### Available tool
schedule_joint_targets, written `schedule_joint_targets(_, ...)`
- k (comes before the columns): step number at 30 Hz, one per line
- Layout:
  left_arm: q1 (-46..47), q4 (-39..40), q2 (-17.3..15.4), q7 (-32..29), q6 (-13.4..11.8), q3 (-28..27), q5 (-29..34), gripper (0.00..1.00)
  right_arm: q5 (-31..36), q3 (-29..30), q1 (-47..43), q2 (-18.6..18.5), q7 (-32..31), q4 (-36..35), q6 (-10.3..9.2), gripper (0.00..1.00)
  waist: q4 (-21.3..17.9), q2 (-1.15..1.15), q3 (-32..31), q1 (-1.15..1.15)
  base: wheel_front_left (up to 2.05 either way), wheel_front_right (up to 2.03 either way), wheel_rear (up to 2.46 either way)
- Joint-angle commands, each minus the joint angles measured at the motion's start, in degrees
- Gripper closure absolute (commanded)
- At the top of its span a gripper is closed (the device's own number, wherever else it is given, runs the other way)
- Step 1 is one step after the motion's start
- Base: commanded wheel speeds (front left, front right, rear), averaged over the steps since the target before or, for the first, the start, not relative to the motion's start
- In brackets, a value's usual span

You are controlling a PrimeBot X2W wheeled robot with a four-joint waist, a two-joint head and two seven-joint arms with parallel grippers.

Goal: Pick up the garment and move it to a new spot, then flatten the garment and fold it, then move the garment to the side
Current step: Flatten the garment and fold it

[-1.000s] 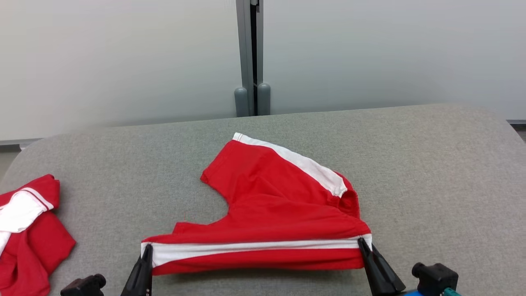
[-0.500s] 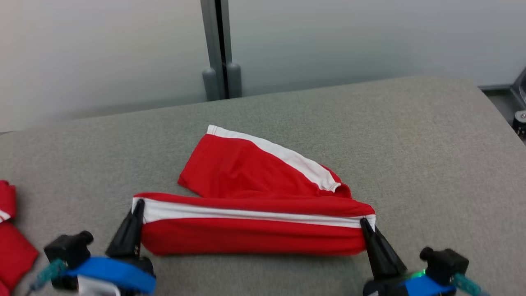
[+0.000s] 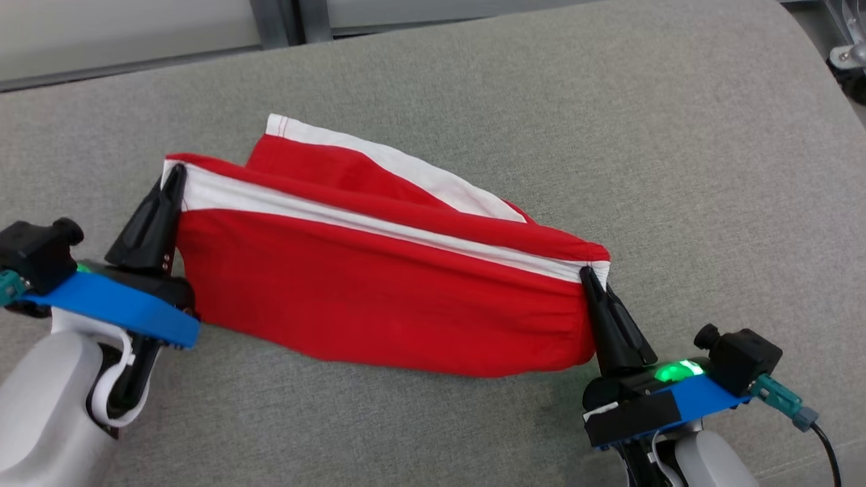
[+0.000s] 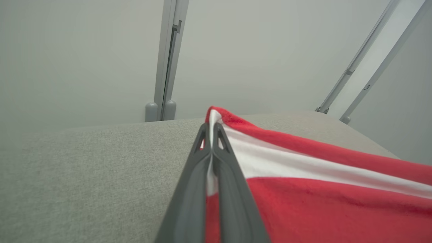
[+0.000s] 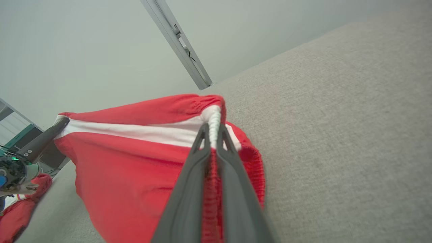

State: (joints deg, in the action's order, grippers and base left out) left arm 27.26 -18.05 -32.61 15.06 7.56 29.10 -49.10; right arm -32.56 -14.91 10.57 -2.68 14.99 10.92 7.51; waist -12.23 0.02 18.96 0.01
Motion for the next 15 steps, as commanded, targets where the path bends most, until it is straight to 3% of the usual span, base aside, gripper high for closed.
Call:
schedule_joint_targets(1, 1.83, -0.34, -0.53, 0.16, -0.14, 0.25, 0.24, 1.0, -0.39, 0.19, 1.14, -0.4, 0.28, -0.33, -0.04, 1.0, 0.5, -0.02, 1.59, -0.01, 0.0, 0.0, 0.0)
schedule_joint_targets(7, 7.82, -1.41, -1.0, 0.15, -0.14, 2.11, 1.51, 1.0, -1.33, 0.33, 2.96, -0.38, 0.28, -2.44, -0.03, 1.0, -0.44, -0.02, 6.38, -0.01, 0.0, 0.0, 0.0)
schedule_joint_targets(15, 13.87, -3.07, -0.16, 0.16, -0.17, -0.09, 4.41, 1.0, -3.2, 1.33, 4.35, -0.41, 0.29, -6.28, -0.04, 1.0, -2.22, -0.02, 10.59, -0.01, 0.0, 0.0, 0.0)
